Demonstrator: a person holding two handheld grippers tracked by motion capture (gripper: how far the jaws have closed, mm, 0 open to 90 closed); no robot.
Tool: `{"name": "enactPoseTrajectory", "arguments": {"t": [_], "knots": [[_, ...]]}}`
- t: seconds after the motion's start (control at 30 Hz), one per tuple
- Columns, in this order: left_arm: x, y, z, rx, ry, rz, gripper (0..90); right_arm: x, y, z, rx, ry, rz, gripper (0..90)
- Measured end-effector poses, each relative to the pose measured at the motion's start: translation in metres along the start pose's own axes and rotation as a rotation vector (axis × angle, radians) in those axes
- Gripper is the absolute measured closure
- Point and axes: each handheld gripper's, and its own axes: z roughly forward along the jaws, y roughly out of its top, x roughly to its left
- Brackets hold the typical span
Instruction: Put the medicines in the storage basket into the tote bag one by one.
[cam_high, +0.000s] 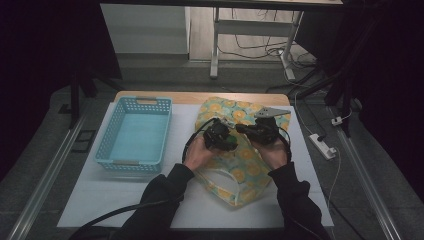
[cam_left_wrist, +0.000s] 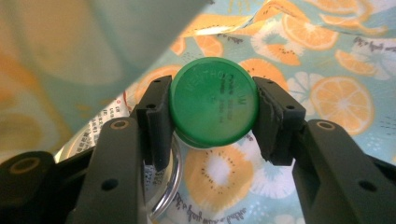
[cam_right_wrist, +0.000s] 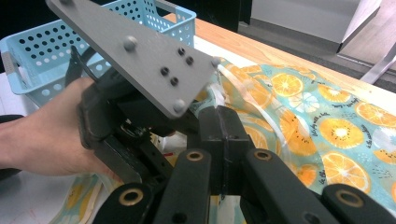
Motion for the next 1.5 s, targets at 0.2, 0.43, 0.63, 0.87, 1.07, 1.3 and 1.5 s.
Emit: {"name": "enactPoseTrajectory", "arguments": {"t": [0.2, 0.43, 0.63, 0.87, 1.07, 1.3, 1.5], "knots": [[0.001, -0.001, 0.003, -0.008, 0.003, -0.009, 51.0, -0.002, -0.002, 0.001, 0.010, -0.002, 0.003, 90.0], [0.001, 0.001, -0.004, -0.026, -0.006, -0.008, 39.7, -0.004, -0.003, 0.002, 0.014, -0.004, 0.010, 90.0], [-0.004, 0.004, -0.013, -0.022, -0.042, -0.004, 31.2, -0.004, -0.003, 0.001, 0.012, -0.003, 0.007, 90.0], [-0.012, 0.008, -0.026, -0.008, -0.077, -0.012, 21.6, -0.004, -0.003, 0.001, 0.013, -0.004, 0.007, 90.0], [-0.016, 0.007, -0.036, 0.003, -0.079, -0.006, 11.7, -0.002, -0.002, 0.000, 0.008, 0.000, 0.005, 90.0], [-0.018, 0.002, -0.050, -0.019, -0.080, -0.008, 5.0, -0.001, -0.002, 0.000, 0.010, 0.006, 0.006, 90.0], [-0.017, -0.008, -0.060, -0.044, -0.089, -0.021, 0.0, -0.001, -0.002, 0.000, 0.010, 0.010, 0.006, 90.0]]}}
